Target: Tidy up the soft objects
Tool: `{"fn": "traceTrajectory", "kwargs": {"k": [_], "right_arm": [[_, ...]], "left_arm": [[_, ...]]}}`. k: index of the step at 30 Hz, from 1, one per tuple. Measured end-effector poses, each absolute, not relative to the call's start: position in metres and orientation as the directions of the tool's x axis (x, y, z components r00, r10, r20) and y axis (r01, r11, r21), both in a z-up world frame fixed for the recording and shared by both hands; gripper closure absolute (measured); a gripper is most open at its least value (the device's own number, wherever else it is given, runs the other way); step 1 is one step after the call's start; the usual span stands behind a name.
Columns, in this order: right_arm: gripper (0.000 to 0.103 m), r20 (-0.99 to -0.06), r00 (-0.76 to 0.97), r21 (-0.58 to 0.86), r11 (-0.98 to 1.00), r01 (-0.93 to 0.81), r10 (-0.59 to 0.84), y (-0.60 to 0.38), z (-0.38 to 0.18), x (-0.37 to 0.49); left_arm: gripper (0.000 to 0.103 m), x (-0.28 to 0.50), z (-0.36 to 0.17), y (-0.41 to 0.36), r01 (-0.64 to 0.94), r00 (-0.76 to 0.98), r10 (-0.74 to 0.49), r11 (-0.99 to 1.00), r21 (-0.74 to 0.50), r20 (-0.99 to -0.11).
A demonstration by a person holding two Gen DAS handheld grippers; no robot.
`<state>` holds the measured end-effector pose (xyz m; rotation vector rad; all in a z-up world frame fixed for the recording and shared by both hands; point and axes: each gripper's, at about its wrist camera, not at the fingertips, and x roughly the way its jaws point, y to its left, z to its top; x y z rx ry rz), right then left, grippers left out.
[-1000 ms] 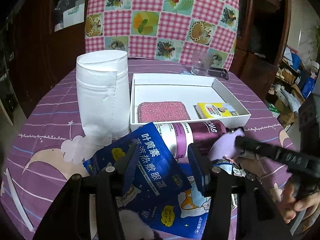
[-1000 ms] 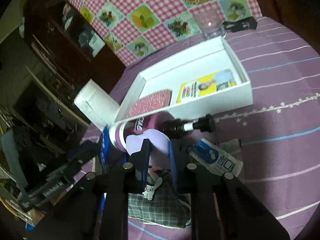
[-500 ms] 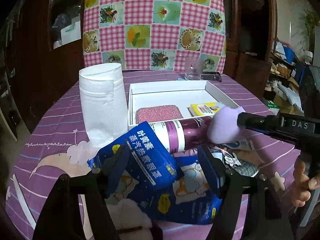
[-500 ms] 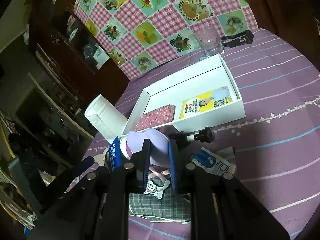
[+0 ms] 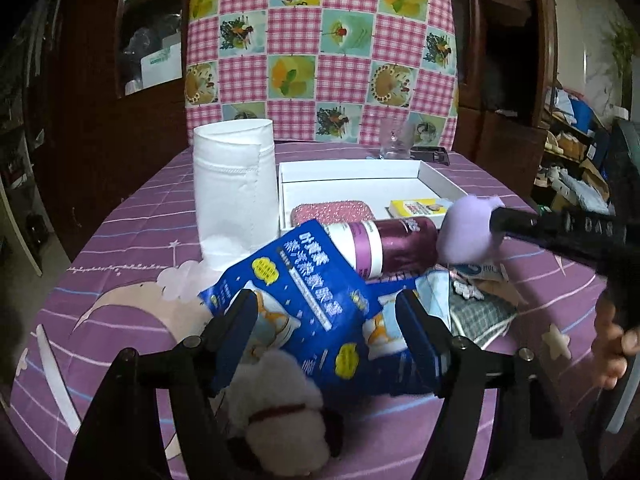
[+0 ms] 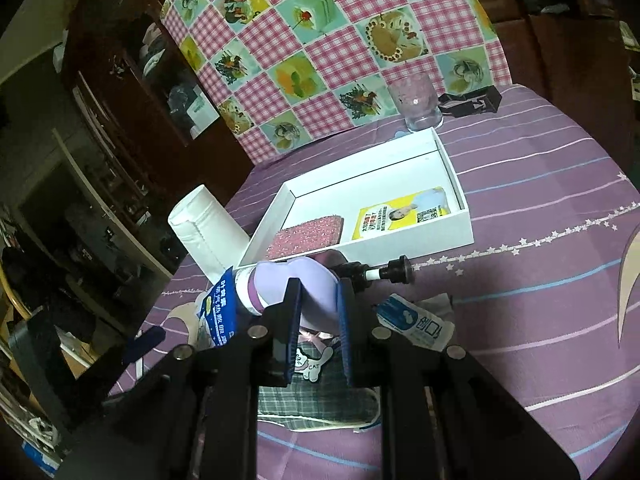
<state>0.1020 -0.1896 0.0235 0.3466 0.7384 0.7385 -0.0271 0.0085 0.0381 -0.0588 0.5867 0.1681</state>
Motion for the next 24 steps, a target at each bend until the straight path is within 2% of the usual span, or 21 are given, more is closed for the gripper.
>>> {"fn": "traceTrajectory", "kwargs": {"k": [8,11,17,24], "right_arm": [[0.084,-0.482,0.507,0.517,0.699,-0.493,0.714,-0.187,0.026,0.099],[0.084,-0.482,0.507,0.520,0.699,-0.491,0.715,-0.187,0.026,0.099],[0.084,-0.488,0.504,0.528,0.701,-0.479,0.712,-0.187,0.023,0.099],[0.084,-0.489,0.504,0.534,0.702,-0.472,0.712,-0.190,0.022,0.101]], "left_arm": [[0.030,-0.044,0.032,-0.010,-0.075,0.816,0.089,0.996,0.048,-0.572],[0.025,-0.045,0.025,-0.025,-0.037,0.799,0.110,0.990,0.134,-0.591],[0.025,-0.048,0.009,-0.051,-0.019,0.787,0.221,0.942,0.336,-0.576],[0.025,-0.052,0.015,-0.042,-0.022,0.794,0.193,0.957,0.290,-0.577]]}}
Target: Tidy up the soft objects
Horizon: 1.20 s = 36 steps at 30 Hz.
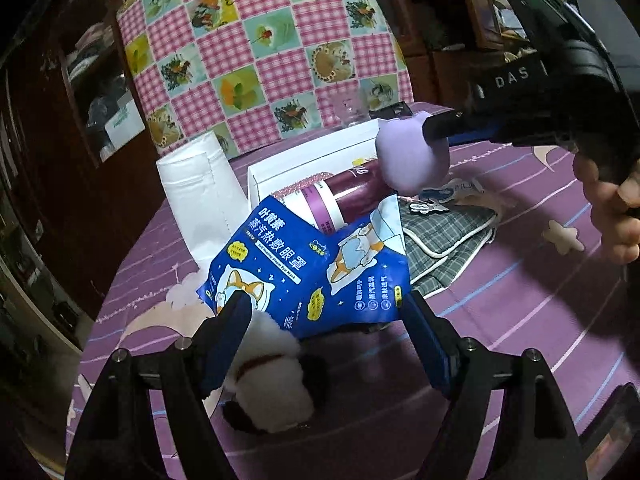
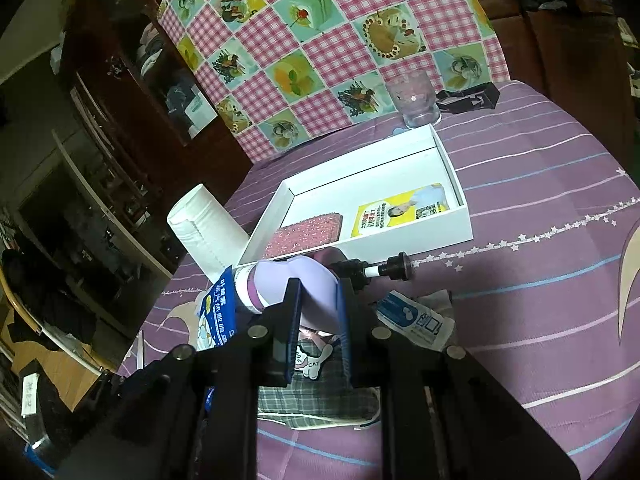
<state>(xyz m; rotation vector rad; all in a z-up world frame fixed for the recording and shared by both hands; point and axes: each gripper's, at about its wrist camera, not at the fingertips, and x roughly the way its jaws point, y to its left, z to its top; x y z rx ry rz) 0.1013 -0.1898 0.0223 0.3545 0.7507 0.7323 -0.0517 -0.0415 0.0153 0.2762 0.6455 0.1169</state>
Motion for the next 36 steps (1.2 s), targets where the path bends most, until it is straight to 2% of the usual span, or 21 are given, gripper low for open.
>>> {"fn": "traceTrajectory", "kwargs": {"k": [6,10,21,25,31,36], "right_arm": [[0.084,-0.495,0.499,0.541,0.702,-0.463,0.711,-0.191,0.020,0.103],[0.084,-0.495,0.500,0.540,0.702,-0.463,0.711,-0.191,0.020,0.103],[0.084,-0.503,0.495,0.540,0.705,-0.460,0.709,-0.189,0.019,0.104],[0.084,-0.506,0.492,0.543,0.705,-0.456,0.708,-0.189,0.018,0.104],[0.084,-0.512,0.488,0.539,0.707,-0.458,0.707,-0.189,0.017,0.106],[0.084,-0.513,0.489,0.541,0.708,-0.454,0.705,-0.189,0.017,0.107]], "left_arm": [[0.025,-0.056,0.013,-0.044,0.071,0.783,0.092,0.969,0.235,-0.615],[0.025,-0.049,0.010,-0.046,0.033,0.782,0.157,0.956,0.292,-0.603],[0.025,-0.039,0.025,-0.006,-0.107,0.784,0.194,0.978,0.180,-0.589],[0.025,-0.036,0.025,-0.002,-0.131,0.778,0.217,0.974,0.186,-0.590],[0.025,-0.021,0.017,-0.009,-0.029,0.744,0.128,0.987,0.159,-0.656],[0.029,-0.021,0.013,-0.014,-0.004,0.736,0.122,0.984,0.176,-0.666]]}}
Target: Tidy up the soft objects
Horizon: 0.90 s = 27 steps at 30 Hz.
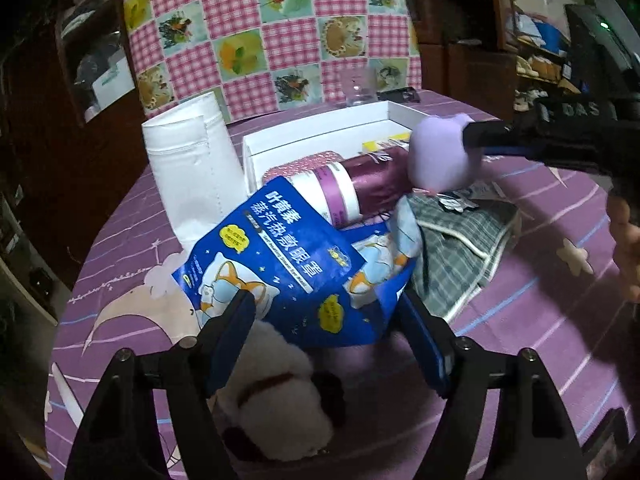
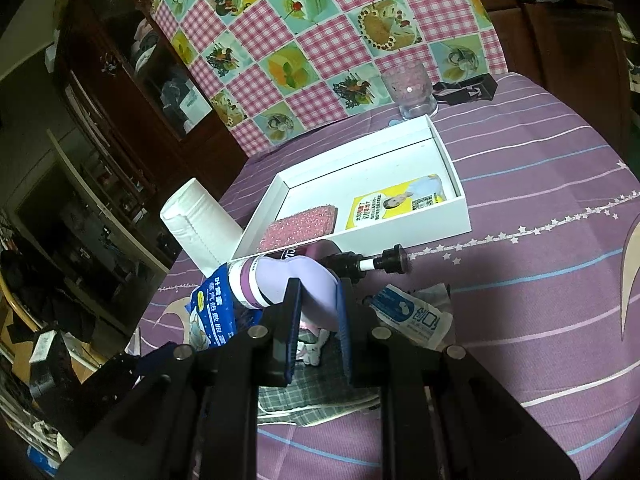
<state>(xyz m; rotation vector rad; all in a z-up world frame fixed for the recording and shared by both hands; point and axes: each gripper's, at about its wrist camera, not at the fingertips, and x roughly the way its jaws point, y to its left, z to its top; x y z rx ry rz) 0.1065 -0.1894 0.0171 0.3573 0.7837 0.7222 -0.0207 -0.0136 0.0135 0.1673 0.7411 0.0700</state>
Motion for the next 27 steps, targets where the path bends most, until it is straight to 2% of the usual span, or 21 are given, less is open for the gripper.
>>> {"fn": "traceTrajectory", "kwargs": {"k": [4,5,8,10,12,14,20,27], "right_arm": [[0.084,-0.517,0.493,0.541,0.713,-0.445,0.700,-0.191,0.017,0.108],[0.084,-0.518,0.493,0.541,0.714,-0.444,0.699,-0.191,0.016,0.109],[0.084,-0.519,0.494,0.540,0.715,-0.443,0.698,-0.192,0.016,0.109],[0.084,-0.520,0.495,0.539,0.717,-0.442,0.696,-0.193,0.016,0.109],[0.084,-0.520,0.494,0.540,0.717,-0.441,0.696,-0.192,0.016,0.110],[0.084,-0.521,0.494,0.539,0.717,-0.441,0.696,-0.193,0.016,0.110],[0.084,-0.523,0.493,0.540,0.718,-0.440,0.695,-0.192,0.015,0.110],[0.084,-0.513,0.498,0.534,0.714,-0.452,0.699,-0.192,0.016,0.110]], "left_arm": [[0.029,-0.028,0.006,-0.029,0.011,0.736,0.210,0.947,0.322,-0.643],[0.032,-0.027,0.003,-0.032,0.008,0.728,0.237,0.935,0.354,-0.643],[0.051,-0.018,-0.009,-0.038,0.001,0.692,0.315,0.899,0.438,-0.649],[0.055,-0.015,-0.014,-0.040,0.006,0.681,0.340,0.884,0.468,-0.649],[0.068,-0.011,-0.018,-0.040,0.000,0.673,0.357,0.876,0.483,-0.648],[0.089,-0.007,-0.018,-0.036,-0.008,0.670,0.350,0.885,0.465,-0.655],[0.097,-0.012,0.001,-0.021,-0.033,0.705,0.265,0.939,0.343,-0.658],[0.101,-0.018,0.028,-0.014,-0.023,0.749,0.154,0.978,0.207,-0.645]]}}
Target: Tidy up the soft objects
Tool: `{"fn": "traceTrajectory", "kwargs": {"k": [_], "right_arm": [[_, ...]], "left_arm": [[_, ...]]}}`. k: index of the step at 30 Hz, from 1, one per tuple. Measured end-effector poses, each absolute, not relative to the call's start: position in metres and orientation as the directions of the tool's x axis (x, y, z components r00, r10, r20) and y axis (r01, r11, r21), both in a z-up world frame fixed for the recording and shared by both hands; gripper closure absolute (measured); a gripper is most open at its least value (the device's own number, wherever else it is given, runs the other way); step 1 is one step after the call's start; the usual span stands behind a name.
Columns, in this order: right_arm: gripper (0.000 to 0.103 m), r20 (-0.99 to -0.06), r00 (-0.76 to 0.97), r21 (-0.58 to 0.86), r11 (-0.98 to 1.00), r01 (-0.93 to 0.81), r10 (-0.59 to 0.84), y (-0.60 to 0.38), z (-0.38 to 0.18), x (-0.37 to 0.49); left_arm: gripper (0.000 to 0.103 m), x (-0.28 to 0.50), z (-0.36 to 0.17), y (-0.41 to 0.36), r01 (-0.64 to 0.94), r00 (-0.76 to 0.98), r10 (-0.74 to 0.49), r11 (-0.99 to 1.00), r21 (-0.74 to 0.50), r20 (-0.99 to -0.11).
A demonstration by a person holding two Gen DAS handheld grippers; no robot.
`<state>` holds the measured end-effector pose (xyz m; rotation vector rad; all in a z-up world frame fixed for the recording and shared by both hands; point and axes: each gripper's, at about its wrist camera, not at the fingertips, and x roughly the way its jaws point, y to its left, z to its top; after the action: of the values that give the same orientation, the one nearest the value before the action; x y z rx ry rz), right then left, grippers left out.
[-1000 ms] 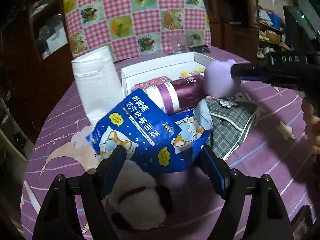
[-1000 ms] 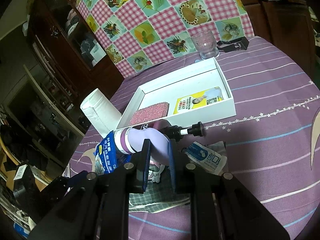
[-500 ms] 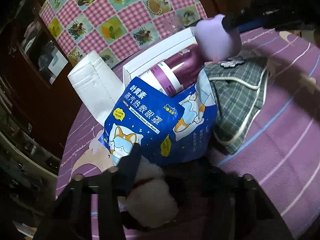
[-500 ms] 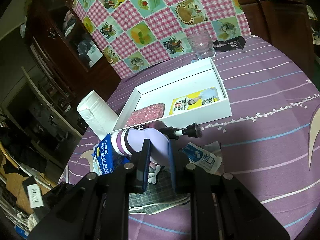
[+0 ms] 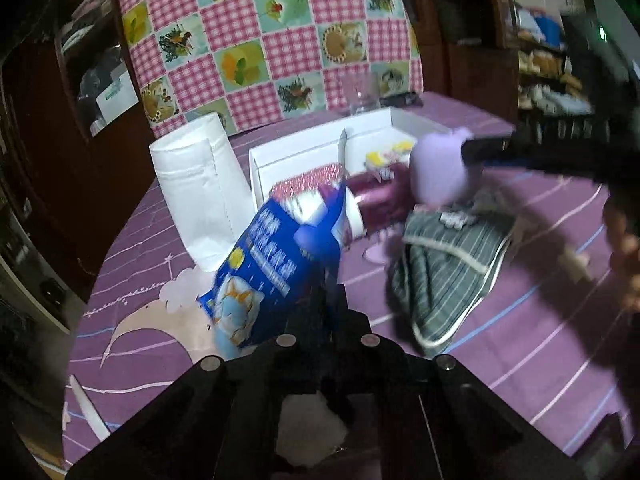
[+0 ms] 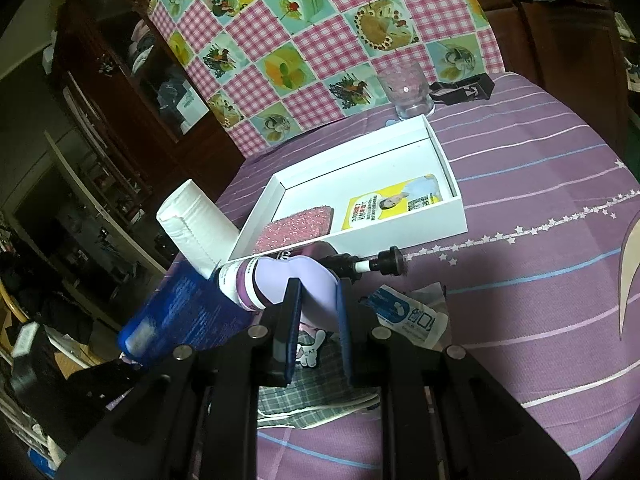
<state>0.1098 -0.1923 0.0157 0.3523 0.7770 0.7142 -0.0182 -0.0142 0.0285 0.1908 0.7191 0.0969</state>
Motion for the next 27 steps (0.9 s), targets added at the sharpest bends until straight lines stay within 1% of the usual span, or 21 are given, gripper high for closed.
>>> {"fn": "traceTrajectory", "kwargs": {"k": [3,4,10,13,19,23,25,27], "right_arm": [[0.084,-0.515,0.506,0.519,0.722,-0.458,0.692,-0.190,0.018,0.108],[0.084,-0.513,0.511,0.516,0.723,-0.459,0.690,-0.190,0.019,0.107],[0.084,-0.472,0.543,0.524,0.716,-0.462,0.695,-0.195,0.037,0.108],[0.084,-0.467,0.540,0.536,0.710,-0.457,0.700,-0.195,0.045,0.111],[0.084,-0.462,0.549,0.536,0.713,-0.453,0.696,-0.191,0.068,0.121],[0.084,-0.452,0.565,0.532,0.718,-0.449,0.690,-0.189,0.085,0.131],[0.084,-0.447,0.586,0.518,0.730,-0.447,0.676,-0.187,0.092,0.137],[0.084,-0.444,0.597,0.520,0.735,-0.436,0.668,-0.185,0.098,0.145]], "left_arm": [[0.101,-0.014,0.038,-0.015,-0.022,0.757,0.144,0.981,0.195,-0.638],[0.101,-0.011,0.041,-0.017,-0.020,0.764,0.149,0.978,0.209,-0.628],[0.101,0.002,0.066,-0.027,-0.004,0.791,0.141,0.974,0.226,-0.595],[0.101,0.005,0.080,-0.028,0.002,0.811,0.130,0.974,0.225,-0.571],[0.101,0.022,0.099,-0.025,0.022,0.830,0.082,0.984,0.179,-0.552],[0.101,0.040,0.105,-0.023,0.059,0.833,0.026,0.989,0.135,-0.553],[0.101,0.049,0.107,-0.024,0.062,0.833,0.021,0.990,0.130,-0.553],[0.101,0.062,0.110,-0.021,0.065,0.834,-0.002,0.993,0.095,-0.552]]}}
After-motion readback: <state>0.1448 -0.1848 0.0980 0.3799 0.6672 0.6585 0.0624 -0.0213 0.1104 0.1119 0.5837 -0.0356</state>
